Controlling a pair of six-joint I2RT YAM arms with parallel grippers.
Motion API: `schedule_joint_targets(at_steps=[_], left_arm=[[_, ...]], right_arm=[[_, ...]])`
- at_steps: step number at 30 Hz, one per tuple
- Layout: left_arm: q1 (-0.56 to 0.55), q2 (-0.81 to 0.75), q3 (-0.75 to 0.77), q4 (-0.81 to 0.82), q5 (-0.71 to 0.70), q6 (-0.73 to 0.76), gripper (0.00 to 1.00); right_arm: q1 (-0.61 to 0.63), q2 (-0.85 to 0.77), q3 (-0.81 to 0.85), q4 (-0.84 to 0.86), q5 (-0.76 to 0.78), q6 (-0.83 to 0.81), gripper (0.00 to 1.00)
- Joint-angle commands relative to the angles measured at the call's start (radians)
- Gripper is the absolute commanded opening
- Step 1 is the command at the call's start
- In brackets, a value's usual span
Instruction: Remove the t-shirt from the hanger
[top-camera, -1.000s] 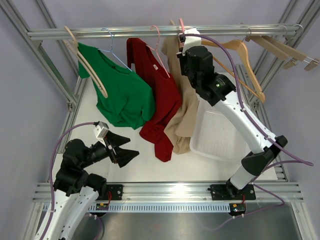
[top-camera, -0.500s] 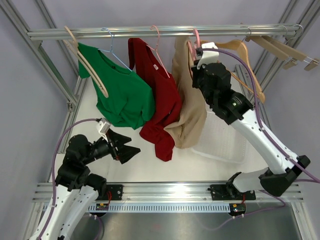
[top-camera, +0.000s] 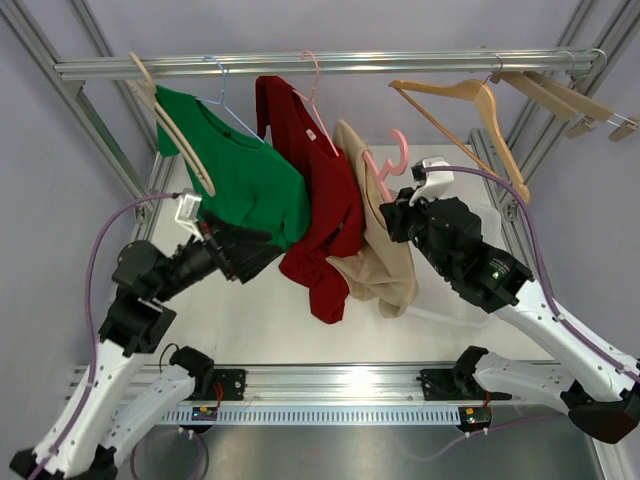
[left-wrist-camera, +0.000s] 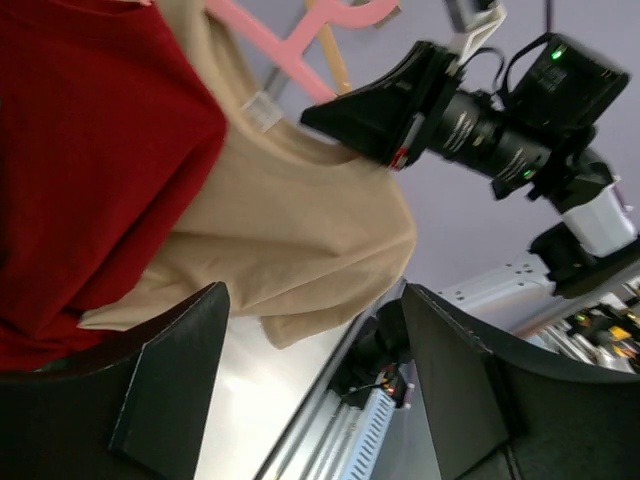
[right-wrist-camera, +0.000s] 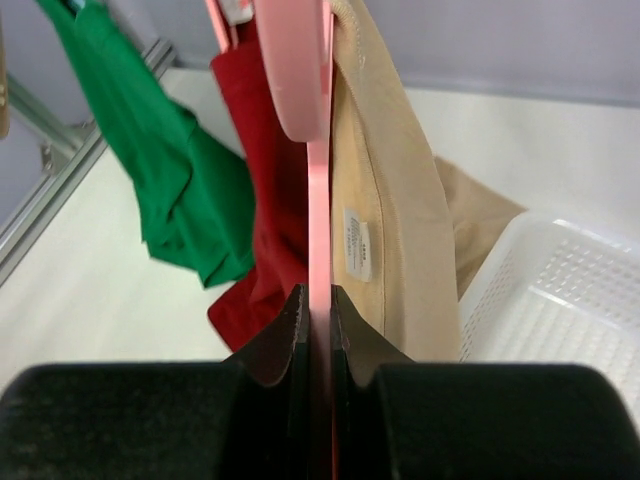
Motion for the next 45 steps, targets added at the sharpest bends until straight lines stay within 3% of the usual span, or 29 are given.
schedule_joint_targets(at_steps=[1,6,9,13,21,28,34,45], left_arm=[[-0.132,0.11,0.082,0.092,-0.16,-0.046,0.7],[-0.381,0.283,0.17,0.193,-0.403,-0.031,0.61],[-0.42,0.4,0.179,0.352,-0.455,-0.095,0.61],[-0.429,0.518,0.182,0.516,-0.498,-0.184,0.61],[-0.447,0.737,0.334,0.57,-0.443,-0.18,0.62],[-0.446,0.768,0.295,0.699,-0.521,-0.265,0.63],[-0.446,0.806,0.349,0.601,-0.598,-0.342,0.68],[-0.446,0.846,0.36,0.547,-0.615,-0.396,0.67]], right_arm=[[0.052,-0.052,-0.034,0.092,0.052,0.069,0.0],[0.084,-0.079,-0.073,0.123,0.068,0.096,0.0],[0.116,-0.093,-0.082,0.129,0.102,0.096,0.0],[0.149,-0.118,-0.085,0.126,0.137,0.089,0.0],[0.178,-0.162,-0.088,0.102,0.146,0.092,0.0],[0.192,-0.17,-0.097,0.099,0.152,0.101,0.0],[0.218,-0.177,-0.097,0.103,0.177,0.09,0.0],[0.268,-0.151,-0.08,0.14,0.289,0.02,0.0]])
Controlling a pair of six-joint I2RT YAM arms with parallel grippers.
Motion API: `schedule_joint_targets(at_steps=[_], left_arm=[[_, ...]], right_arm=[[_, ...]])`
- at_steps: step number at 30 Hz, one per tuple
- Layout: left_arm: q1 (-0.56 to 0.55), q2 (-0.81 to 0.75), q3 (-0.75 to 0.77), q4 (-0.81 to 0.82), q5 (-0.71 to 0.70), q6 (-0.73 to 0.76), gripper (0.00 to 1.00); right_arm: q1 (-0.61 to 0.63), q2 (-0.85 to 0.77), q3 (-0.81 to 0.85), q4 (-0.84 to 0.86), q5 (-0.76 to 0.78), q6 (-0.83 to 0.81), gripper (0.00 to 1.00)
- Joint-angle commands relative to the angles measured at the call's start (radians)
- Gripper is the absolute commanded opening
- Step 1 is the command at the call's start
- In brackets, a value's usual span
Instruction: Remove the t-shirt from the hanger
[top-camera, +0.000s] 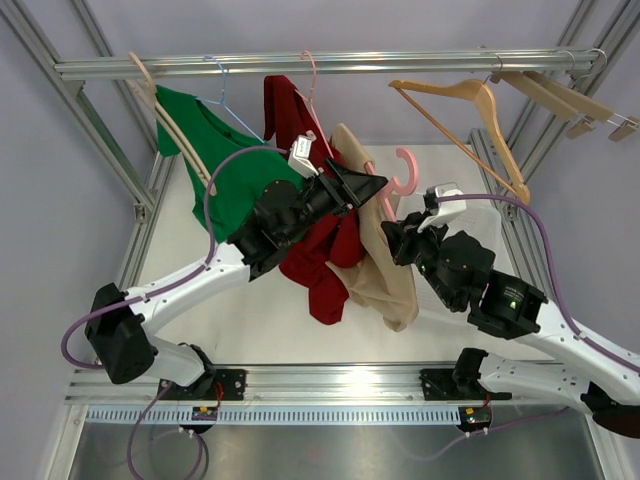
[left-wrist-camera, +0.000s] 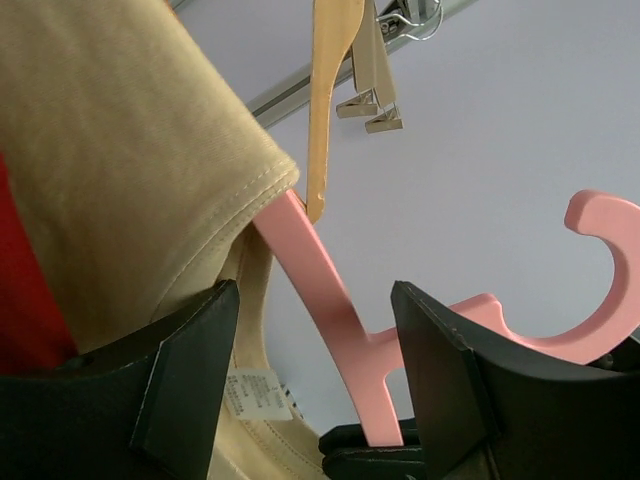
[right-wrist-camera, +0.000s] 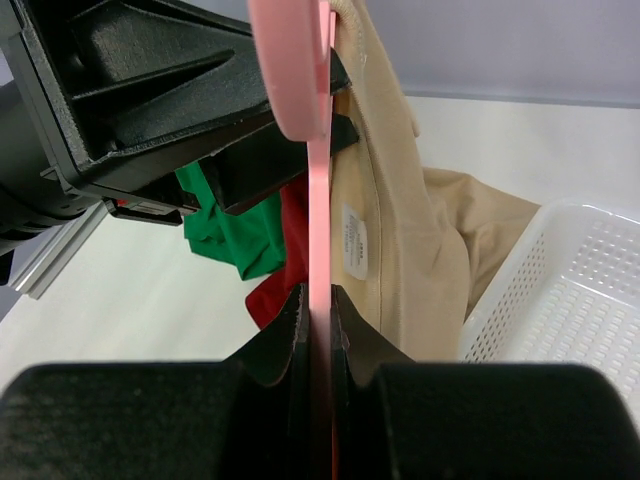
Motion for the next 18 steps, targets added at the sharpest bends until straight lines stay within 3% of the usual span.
schedule_joint_targets(at_steps=[1,5,10,13,14,16,17,18], left_arm=[[-0.004,0.006,0.04,0.04,-0.049,-0.027,0.65],[-0.004,0.024,0.057,0.07,-0.021,-0.042,0.52],[-0.004,0.029,0.052,0.084,0.019,-0.051,0.49],[-0.004,0.015,0.006,0.151,0.051,-0.087,0.34],[-0.004,0.012,-0.005,0.161,0.058,-0.097,0.21],[-0.004,-0.006,-0.034,0.178,0.077,-0.13,0.11],[-0.004,-0.014,-0.045,0.193,0.083,-0.145,0.01],[-0.004,-0.032,-0.061,0.205,0.085,-0.151,0.0]], right_arm=[[0.021,0.004,0.036,0.116,0.076,-0.034,0.0],[0.041,0.032,0.045,0.127,0.082,-0.05,0.0],[0.09,0.078,0.059,0.122,0.12,-0.104,0.0],[0.122,0.095,0.059,0.122,0.175,-0.126,0.0],[0.128,0.095,0.061,0.122,0.186,-0.127,0.0],[0.142,0.093,0.062,0.122,0.201,-0.13,0.0],[0.146,0.084,0.064,0.121,0.201,-0.129,0.02],[0.153,0.078,0.064,0.119,0.2,-0.127,0.04]])
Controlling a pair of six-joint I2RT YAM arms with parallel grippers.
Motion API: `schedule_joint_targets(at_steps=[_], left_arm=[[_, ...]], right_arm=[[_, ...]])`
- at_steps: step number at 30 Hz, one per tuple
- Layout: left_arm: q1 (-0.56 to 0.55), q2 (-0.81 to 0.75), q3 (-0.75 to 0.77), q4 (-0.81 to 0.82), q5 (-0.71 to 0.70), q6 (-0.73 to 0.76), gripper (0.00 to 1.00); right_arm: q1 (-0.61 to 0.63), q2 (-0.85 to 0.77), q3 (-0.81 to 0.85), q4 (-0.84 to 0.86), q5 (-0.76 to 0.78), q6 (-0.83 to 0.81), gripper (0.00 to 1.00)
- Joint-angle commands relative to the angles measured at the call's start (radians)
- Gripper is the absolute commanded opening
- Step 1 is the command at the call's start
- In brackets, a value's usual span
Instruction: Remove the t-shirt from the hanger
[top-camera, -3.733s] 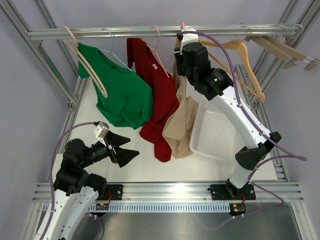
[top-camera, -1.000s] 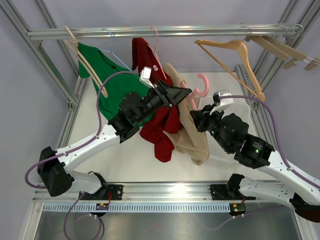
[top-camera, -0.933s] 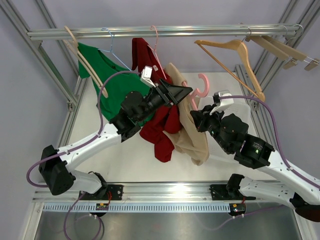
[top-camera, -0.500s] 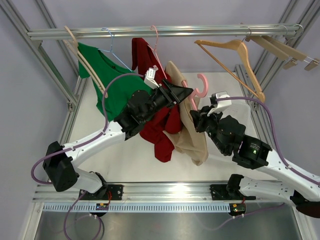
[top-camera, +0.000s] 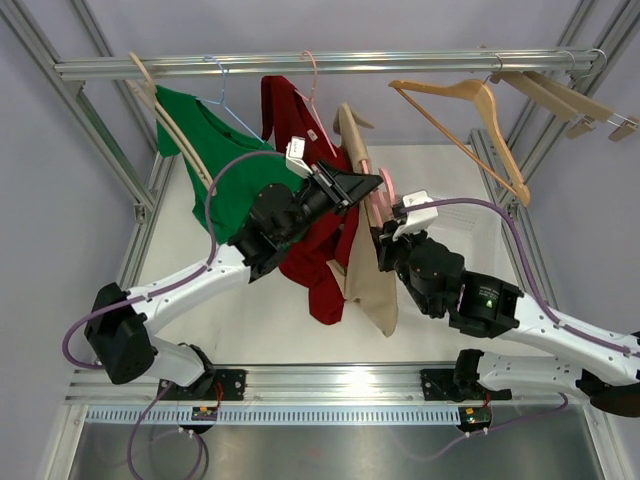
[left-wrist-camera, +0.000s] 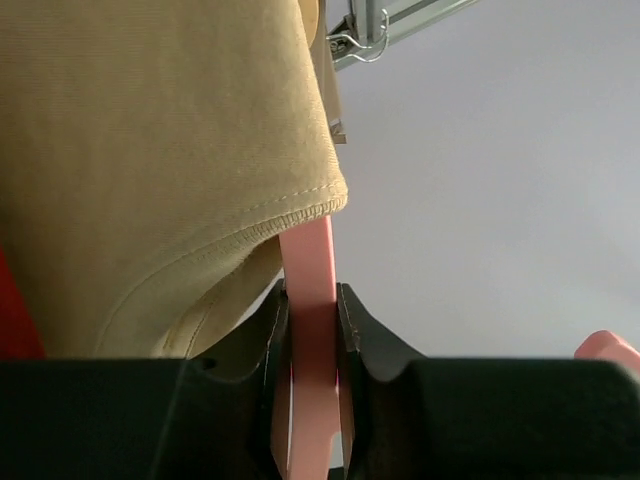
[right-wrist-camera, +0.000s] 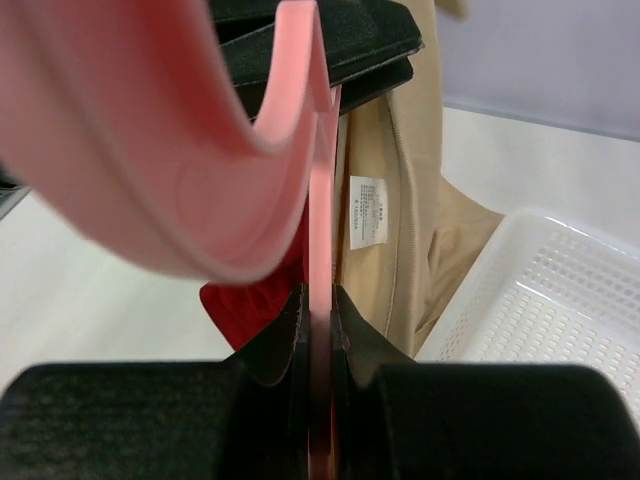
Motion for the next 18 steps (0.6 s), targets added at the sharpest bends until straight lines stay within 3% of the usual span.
schedule_joint_targets(at_steps=[1,2,3,5,6,10,13,18], left_arm=[[-0.01,-0.043,-0.053,0.113,0.062,-0.019,0.0],[-0.01,-0.065,-0.062,0.124,0.066,-0.033,0.0],[-0.011,-0.075,-0.074,0.13,0.069,-0.041,0.0],[-0.007,-0.1,-0.084,0.159,0.088,-0.08,0.0],[-0.005,-0.105,-0.084,0.171,0.101,-0.093,0.0],[0.003,-0.126,-0.043,0.185,0.132,-0.11,0.0],[0.022,-0.137,0.043,0.147,0.145,-0.082,0.0],[0.134,-0.126,0.125,0.115,0.191,-0.074,0.0]], right_arm=[[0.034,-0.027,0.053,0.089,0.018,-0.011,0.06],[0.034,-0.04,0.056,0.064,0.01,0.01,0.09],[0.036,-0.049,0.067,0.042,-0.037,0.027,0.23],[0.036,-0.075,0.079,-0.027,-0.103,0.081,0.39],[0.036,-0.084,0.089,-0.047,-0.163,0.099,0.54],[0.043,-0.136,0.058,-0.105,-0.269,0.152,0.8],[0.057,-0.21,-0.011,-0.084,-0.321,0.184,0.89],[0.075,-0.273,-0.094,-0.079,-0.369,0.216,0.89]])
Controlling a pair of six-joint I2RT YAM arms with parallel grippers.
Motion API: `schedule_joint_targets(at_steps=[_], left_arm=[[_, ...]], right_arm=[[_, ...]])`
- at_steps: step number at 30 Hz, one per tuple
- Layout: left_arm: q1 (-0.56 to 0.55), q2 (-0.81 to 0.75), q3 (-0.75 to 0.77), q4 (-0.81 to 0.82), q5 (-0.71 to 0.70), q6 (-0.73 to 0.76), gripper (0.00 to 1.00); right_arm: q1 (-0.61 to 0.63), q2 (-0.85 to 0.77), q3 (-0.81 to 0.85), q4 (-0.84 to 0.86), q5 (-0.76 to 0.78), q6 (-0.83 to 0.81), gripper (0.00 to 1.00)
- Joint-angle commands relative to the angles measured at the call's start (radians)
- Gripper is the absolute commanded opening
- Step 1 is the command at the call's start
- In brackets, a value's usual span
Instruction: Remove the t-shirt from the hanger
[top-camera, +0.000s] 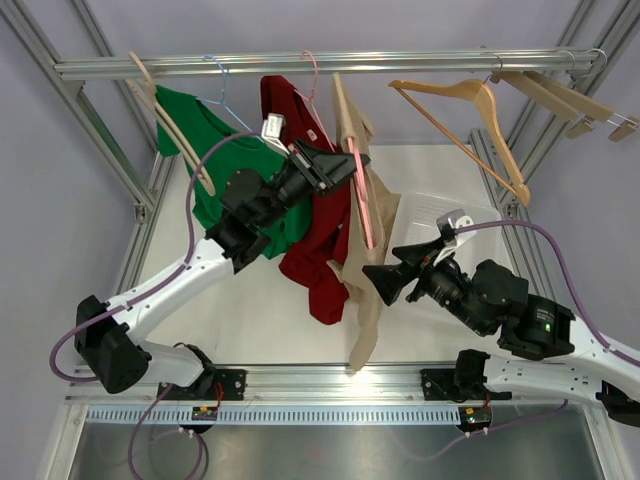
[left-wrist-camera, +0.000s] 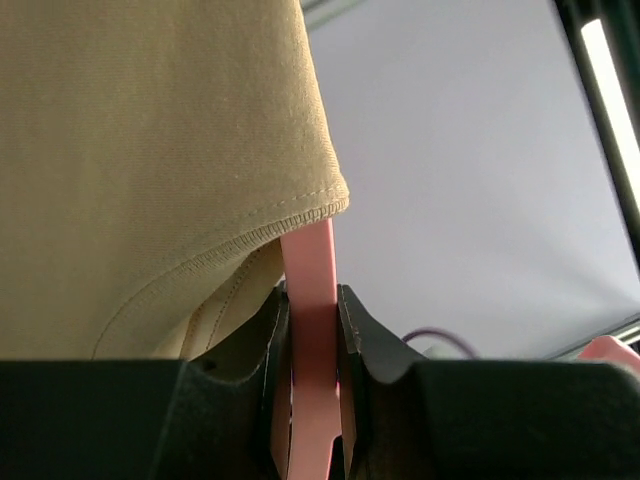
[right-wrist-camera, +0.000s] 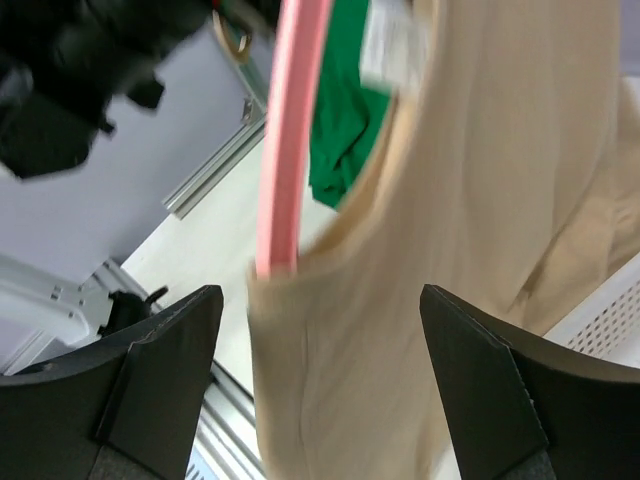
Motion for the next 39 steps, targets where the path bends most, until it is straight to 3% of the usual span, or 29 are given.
schedule_joint_targets(at_steps=[1,8,11,13,18,20,22,26,31,34,35,36,39], left_arm=[[0.083,-0.045,0.106,0.083,0.037,0.008,0.0],[0.166,0.016,0.169,0.074,0.054,-0.025,0.0],[0.169,0.021,0.177,0.078,0.058,-0.03,0.0],[0.174,0.023,0.179,0.084,0.061,-0.035,0.0],[0.195,0.024,0.183,0.083,0.063,-0.033,0.0],[0.201,0.029,0.186,0.089,0.068,-0.041,0.0],[0.207,0.039,0.195,0.097,0.074,-0.042,0.0],[0.215,0.067,0.234,0.095,0.086,-0.048,0.0],[0.223,0.115,0.3,0.098,0.109,-0.07,0.0],[0.223,0.125,0.315,0.104,0.111,-0.079,0.0],[0.223,0.127,0.312,0.121,0.112,-0.087,0.0],[0.221,0.125,0.297,0.132,0.111,-0.093,0.0],[0.217,0.124,0.277,0.158,0.111,-0.117,0.0]], right_arm=[[0.018,-0.028,-0.04,0.002,-0.082,0.04,0.89],[0.029,0.024,-0.066,0.023,-0.055,0.029,0.85],[0.032,0.053,-0.081,0.029,0.012,0.009,0.78],[0.032,0.066,-0.089,0.031,0.04,0.003,0.66],[0.041,0.072,-0.106,0.025,0.019,0.02,0.62],[0.053,0.064,-0.12,0.016,0.024,0.034,0.46],[0.067,0.046,-0.126,-0.01,0.024,0.055,0.23],[0.09,0.026,-0.135,-0.059,-0.002,0.09,0.11],[0.125,0.044,-0.16,-0.124,-0.039,0.13,0.13],[0.135,0.03,-0.195,-0.129,-0.033,0.146,0.2],[0.135,0.023,-0.2,-0.124,-0.023,0.146,0.25],[0.133,0.004,-0.201,-0.122,-0.015,0.146,0.41],[0.135,-0.032,-0.204,-0.086,0.007,0.12,0.58]])
